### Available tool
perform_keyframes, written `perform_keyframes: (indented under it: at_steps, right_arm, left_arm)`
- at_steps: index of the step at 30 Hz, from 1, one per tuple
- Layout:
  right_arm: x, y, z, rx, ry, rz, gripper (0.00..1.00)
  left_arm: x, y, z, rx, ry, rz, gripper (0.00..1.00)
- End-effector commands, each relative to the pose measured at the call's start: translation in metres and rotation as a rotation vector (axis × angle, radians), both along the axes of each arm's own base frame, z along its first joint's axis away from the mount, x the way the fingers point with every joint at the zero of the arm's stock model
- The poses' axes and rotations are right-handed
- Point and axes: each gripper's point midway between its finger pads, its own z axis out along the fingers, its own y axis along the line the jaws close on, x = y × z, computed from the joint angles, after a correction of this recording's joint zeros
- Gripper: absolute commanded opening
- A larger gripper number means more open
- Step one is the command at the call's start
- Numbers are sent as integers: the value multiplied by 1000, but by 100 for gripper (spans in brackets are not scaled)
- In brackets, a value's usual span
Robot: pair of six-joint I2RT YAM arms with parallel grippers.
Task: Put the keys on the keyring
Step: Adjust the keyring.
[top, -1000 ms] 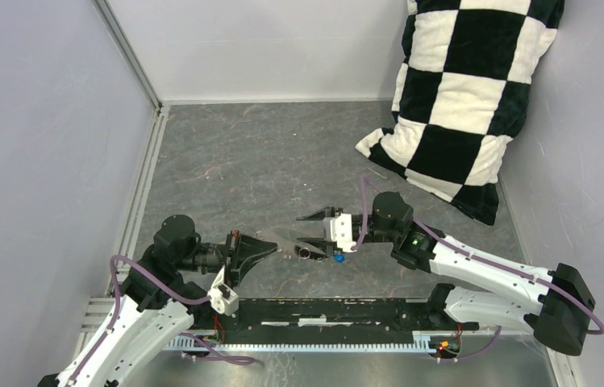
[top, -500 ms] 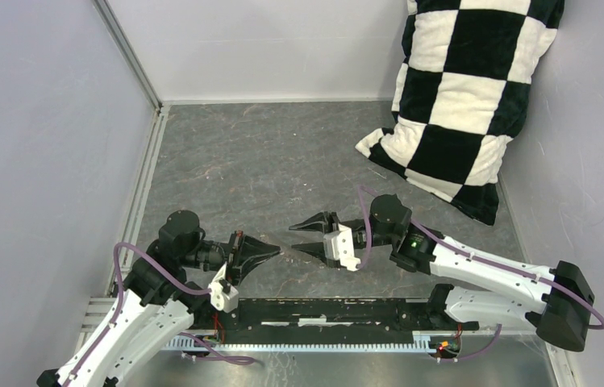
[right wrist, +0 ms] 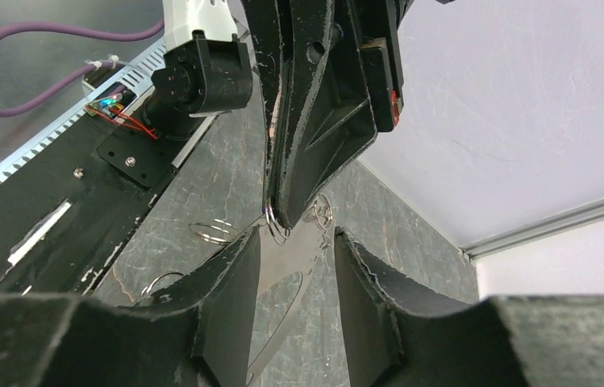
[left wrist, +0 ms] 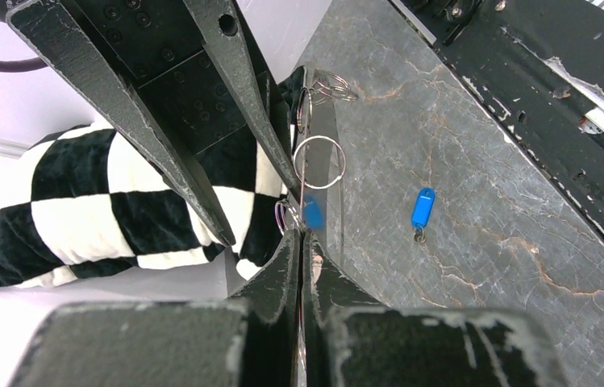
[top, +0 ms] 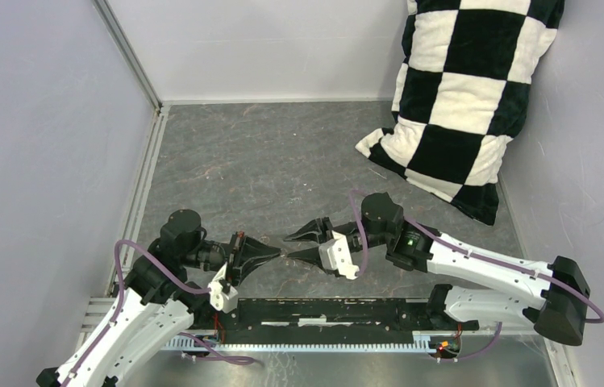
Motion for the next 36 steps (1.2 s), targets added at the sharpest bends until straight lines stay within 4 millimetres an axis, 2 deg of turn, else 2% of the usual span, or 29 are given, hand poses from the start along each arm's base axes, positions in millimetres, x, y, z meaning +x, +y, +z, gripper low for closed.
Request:
perform_keyframes:
  at_steps: [1, 4, 10, 14, 15, 18, 19, 20, 26, 28, 32, 36]
  right_arm:
    - [-6, 7, 11, 7, -37, 30, 45]
    - [-5, 8, 12, 14, -42, 24, 42]
    - [-8, 10, 12, 5, -33, 44, 29]
    - [-11, 12, 7, -21, -24, 64, 24]
    - [-11, 12, 6, -26, -22, 67, 21]
    - [-11, 14, 5, -44, -15, 71, 1]
    - [-11, 15, 4, -53, -9, 68, 0]
    - [-9, 16, 4, -60, -4, 63, 0]
    - [-4, 10, 6, -81, 42, 0, 1]
    - [-5, 7, 7, -64, 70, -11, 0]
    - [-5, 4, 2, -78, 147, -44, 0]
    - [3, 3, -2, -108, 194, -106, 0]
  left_arm:
    - [-5, -1, 31, -61, -34, -22, 2]
    - [-6, -1, 31, -60, -31, -25, 2]
    - [-7, 0, 28, -48, -43, -30, 2]
    - [-6, 0, 28, -48, -50, -26, 2]
    - [-6, 0, 28, -48, -53, -25, 2]
    - [-5, 0, 28, -47, -53, -24, 2]
    - [-5, 0, 28, -46, -52, -23, 2]
    - [-4, 0, 28, -45, -52, -20, 6]
    - [1, 5, 11, 7, -16, 32, 49]
    - [3, 7, 7, 17, -2, 54, 58]
    - [5, 10, 7, 18, 31, 99, 65]
    - [12, 13, 16, -11, 82, 164, 61]
